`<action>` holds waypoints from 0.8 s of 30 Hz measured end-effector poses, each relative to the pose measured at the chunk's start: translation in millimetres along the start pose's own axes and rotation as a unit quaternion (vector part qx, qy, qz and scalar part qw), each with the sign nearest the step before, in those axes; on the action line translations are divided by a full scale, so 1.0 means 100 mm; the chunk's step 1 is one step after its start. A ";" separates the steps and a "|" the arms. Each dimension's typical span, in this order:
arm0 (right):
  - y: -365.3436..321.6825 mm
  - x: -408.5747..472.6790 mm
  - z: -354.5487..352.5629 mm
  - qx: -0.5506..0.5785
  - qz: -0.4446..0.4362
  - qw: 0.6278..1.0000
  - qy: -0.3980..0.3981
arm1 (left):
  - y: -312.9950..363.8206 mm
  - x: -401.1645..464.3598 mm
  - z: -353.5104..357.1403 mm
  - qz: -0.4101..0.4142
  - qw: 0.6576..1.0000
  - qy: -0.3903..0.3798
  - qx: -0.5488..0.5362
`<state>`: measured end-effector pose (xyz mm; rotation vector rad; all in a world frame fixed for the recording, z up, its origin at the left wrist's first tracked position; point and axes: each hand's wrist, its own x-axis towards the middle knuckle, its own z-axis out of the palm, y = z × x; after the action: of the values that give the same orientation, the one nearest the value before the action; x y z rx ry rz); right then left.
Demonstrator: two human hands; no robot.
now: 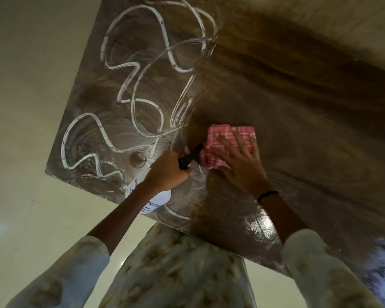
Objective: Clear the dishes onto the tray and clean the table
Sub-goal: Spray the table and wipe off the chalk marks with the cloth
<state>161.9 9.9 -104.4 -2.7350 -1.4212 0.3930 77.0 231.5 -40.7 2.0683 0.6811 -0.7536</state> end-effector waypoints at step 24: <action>-0.39 0.03 0.05 0.031 0.216 0.975 0.035 | -0.47 -0.62 0.35 0.001 1.000 0.009 -0.027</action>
<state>131.1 34.1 -104.5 -2.9577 -0.7724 0.3404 -6.8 214.5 -38.1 2.0293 0.7011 -0.7091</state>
